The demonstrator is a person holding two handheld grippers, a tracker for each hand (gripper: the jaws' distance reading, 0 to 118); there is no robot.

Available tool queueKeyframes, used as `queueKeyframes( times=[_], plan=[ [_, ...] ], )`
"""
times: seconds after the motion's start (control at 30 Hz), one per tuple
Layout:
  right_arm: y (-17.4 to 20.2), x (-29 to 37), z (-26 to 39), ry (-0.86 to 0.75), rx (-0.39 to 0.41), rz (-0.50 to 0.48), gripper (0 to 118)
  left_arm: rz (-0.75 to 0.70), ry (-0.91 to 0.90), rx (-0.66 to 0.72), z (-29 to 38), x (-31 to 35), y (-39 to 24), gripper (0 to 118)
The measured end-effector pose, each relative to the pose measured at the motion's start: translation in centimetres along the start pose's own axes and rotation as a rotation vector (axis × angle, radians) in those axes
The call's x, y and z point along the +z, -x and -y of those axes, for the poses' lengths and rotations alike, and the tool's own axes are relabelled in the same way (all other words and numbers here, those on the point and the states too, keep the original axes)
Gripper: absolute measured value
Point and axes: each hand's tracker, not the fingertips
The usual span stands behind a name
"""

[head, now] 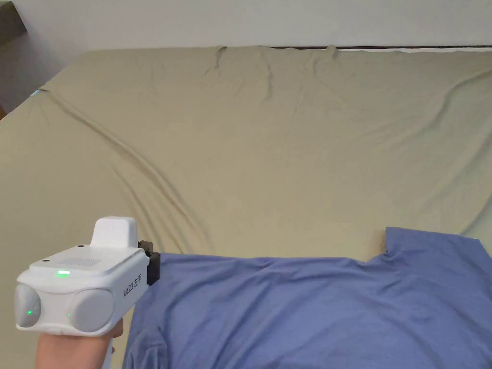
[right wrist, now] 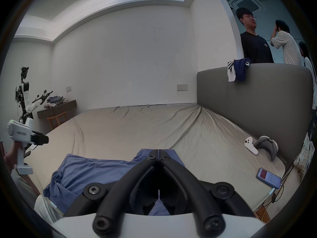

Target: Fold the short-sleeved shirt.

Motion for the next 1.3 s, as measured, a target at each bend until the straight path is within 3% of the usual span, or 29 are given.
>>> queueKeyframes(
  times=[0.2, 0.23, 0.27, 0.3, 0.33, 0.53, 0.6, 0.67, 0.73, 0.77, 0.8, 1.3],
  plan=[
    [0.4, -0.9, 0.8, 0.038, 0.007, -0.002, 0, 0.056, 0.125, 0.106, 0.0, -6.4, 0.5, 3],
    [-0.1, -1.7, 0.7, 0.048, 0.001, -0.008, 0, 0.058, 0.136, 0.11, -0.2, -7.5, 0.4, 21],
    [-0.1, -1.8, 0.8, 0.052, 0.001, -0.01, 0, 0.038, 0.14, 0.094, -0.3, -8.4, 0.2, 55],
    [0.0, -1.9, 0.9, 0.058, 0.004, -0.011, 0, 0.024, 0.15, 0.09, -0.4, -9.3, -0.1, 100],
    [0.0, -2.0, 1.0, 0.063, 0.008, -0.013, 0, 0.004, 0.172, 0.088, -0.1, -10.1, 0.1, 118],
    [-0.1, -3.3, 1.1, 0.082, 0.002, -0.019, 0, 0.015, 0.247, 0.12, 1.7, -12.3, 1.4, 113],
    [-0.1, -3.4, 1.0, 0.084, 0.006, -0.016, 0, 0.007, 0.269, 0.11, 1.8, -13.4, 0.1, 101],
    [-0.4, -3.6, 1.0, 0.086, 0.008, -0.015, 0, 0.008, 0.272, 0.118, 2.5, -13.3, 0.1, 98],
    [-0.4, -3.7, 0.9, 0.087, 0.013, -0.011, 0, 0.006, 0.244, 0.143, 2.1, -12.3, -0.2, 76],
    [-0.3, -3.8, 0.8, 0.088, 0.015, -0.008, 0, 0.02, 0.229, 0.144, 2.0, -11.7, -0.4, 51],
    [-0.4, -3.8, 0.8, 0.089, 0.016, -0.007, 0, 0.024, 0.187, 0.116, 2.0, -11.0, -0.6, 0],
    [-2.5, -8.6, 1.1, 0.158, -0.015, 0.004, 0, 0.055, 0.125, 0.104, 1.4, -8.0, -1.9, 0]
  ],
)
